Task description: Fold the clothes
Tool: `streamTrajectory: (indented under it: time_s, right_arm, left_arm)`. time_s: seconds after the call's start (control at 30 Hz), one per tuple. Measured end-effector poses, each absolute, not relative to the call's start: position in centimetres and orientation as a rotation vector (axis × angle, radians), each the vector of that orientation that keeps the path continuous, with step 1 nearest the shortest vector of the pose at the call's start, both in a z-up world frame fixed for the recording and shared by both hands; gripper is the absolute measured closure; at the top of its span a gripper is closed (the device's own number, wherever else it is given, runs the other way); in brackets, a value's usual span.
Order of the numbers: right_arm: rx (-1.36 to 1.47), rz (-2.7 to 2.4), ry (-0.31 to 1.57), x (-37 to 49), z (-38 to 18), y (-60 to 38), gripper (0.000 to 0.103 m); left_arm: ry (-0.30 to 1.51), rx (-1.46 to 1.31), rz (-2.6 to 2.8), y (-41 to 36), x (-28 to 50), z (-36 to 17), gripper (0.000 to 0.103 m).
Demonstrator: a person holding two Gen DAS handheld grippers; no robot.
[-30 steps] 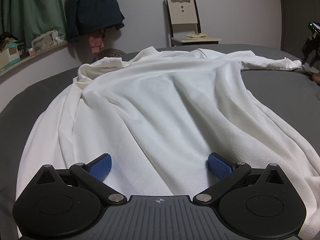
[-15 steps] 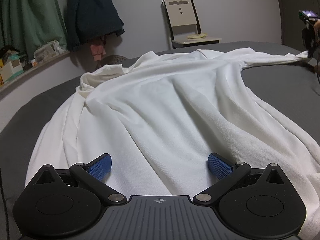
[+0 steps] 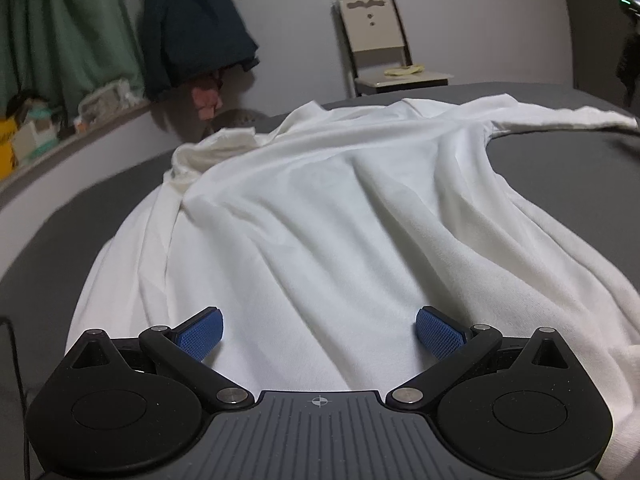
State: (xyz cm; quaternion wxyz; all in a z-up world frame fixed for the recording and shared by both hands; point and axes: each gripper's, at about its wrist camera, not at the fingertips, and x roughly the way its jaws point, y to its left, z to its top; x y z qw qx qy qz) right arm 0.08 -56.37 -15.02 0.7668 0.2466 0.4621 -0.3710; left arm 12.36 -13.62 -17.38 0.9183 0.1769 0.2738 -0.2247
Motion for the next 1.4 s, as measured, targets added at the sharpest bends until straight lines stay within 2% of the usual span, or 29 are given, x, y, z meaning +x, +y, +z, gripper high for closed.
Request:
streamTrajectory:
  time_s: [0.17,0.23,0.4,0.6,0.73,0.83,1.03,1.2,1.23,1.37,1.4]
  right_arm:
    - [0.487,-0.458,1.005,-0.9,-16.9,-41.1,0.044]
    - [0.447,-0.351,1.004,-1.5,-17.1,-35.6,0.048]
    - [0.3,-0.212,1.067,-2.0,-16.3,-28.8,0.063]
    - [0.084,-0.02,1.182,-0.3,-14.8,-22.9,0.063]
    - [0.068,0.079,1.151,-0.3,-15.4,-21.6,0.063]
    - [0.043,0.14,1.121,-0.6,-16.0,-21.0,0.063]
    - [-0.49,0.213,0.989,-3.9,-16.8,-16.7,0.063]
    - [-0.728,0.191,0.822,-5.9,-18.8,-14.1,0.063]
    - [-0.774,0.183,0.814,-5.8,-19.4,-13.7,0.064]
    - [-0.906,0.185,0.774,-6.1,-21.2,-13.0,0.08]
    - [-0.909,0.198,0.758,-6.3,-21.2,-13.0,0.08]
  left_arm:
    - [0.527,0.297,-0.445,-9.7,10.7,-15.2,0.0]
    - [0.522,0.256,-0.432,-7.3,10.3,-14.3,0.0]
    - [0.633,0.052,-0.379,-2.8,10.5,-13.2,0.0]
    - [0.645,-0.014,-0.536,-2.8,9.8,-11.3,0.0]
    - [0.66,0.0,-0.65,-5.2,9.5,-11.5,0.0]
    - [0.662,0.062,-0.674,-7.1,9.0,-12.2,0.0]
    - [0.614,0.294,-0.805,-9.0,8.0,-11.6,0.0]
    - [0.599,0.582,-1.016,-11.1,7.0,-11.0,0.0]
    - [0.605,0.641,-1.048,-11.6,6.8,-11.1,0.0]
    - [0.626,0.777,-1.138,-12.2,6.2,-11.7,0.0]
    - [0.633,0.802,-1.157,-12.3,6.0,-11.9,0.0]
